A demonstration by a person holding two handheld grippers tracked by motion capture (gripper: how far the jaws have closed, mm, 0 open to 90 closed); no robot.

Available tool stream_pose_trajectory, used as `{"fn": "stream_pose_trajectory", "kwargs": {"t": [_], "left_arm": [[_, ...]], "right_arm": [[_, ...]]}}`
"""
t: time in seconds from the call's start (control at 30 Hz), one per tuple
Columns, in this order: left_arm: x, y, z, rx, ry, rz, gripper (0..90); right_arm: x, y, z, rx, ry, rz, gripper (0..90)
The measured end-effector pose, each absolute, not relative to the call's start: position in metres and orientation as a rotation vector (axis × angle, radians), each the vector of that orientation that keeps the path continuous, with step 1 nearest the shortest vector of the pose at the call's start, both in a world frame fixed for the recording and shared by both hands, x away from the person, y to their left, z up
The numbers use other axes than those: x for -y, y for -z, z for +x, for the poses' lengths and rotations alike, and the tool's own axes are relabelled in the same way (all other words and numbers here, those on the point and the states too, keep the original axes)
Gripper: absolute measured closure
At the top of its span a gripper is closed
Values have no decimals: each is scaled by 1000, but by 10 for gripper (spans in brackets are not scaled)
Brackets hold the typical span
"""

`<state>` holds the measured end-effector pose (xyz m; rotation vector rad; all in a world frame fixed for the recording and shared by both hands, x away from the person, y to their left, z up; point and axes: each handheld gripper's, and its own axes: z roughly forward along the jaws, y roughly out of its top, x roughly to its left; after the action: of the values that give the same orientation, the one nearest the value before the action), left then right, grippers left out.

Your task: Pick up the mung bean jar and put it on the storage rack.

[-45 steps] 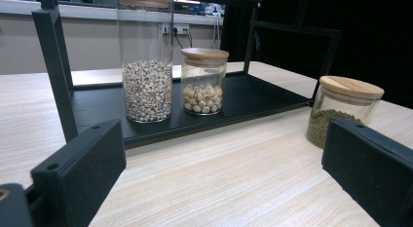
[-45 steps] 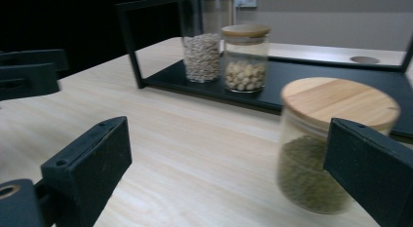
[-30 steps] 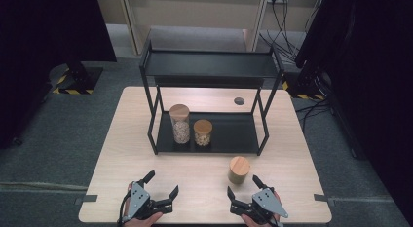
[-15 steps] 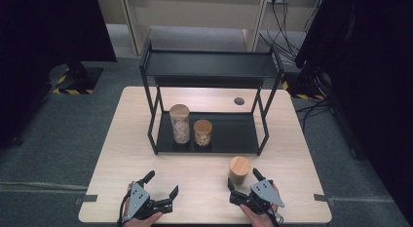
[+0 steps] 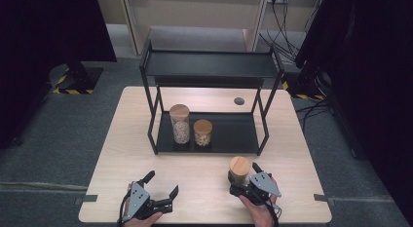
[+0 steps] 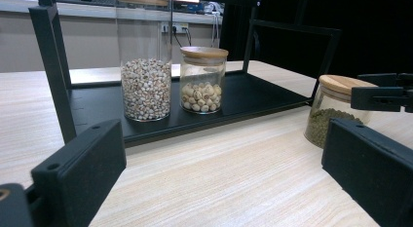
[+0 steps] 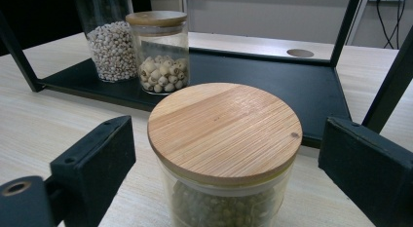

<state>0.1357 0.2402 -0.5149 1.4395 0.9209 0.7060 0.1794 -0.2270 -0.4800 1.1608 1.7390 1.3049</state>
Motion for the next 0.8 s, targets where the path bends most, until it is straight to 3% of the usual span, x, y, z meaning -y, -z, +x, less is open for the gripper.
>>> {"fn": "stream_pose_trajectory", "kwargs": {"t": [0.33, 0.6, 0.8], "left_arm": [[-240, 515, 136, -922, -704, 1438, 16], [-240, 515, 136, -922, -703, 1439, 16], [-240, 515, 136, -924, -701, 1439, 16]], "right_arm": [[218, 477, 190, -1777, -1249, 1159, 132], [219, 476, 195, -1800, -1238, 1186, 251], [218, 476, 194, -1799, -1238, 1185, 255]]}}
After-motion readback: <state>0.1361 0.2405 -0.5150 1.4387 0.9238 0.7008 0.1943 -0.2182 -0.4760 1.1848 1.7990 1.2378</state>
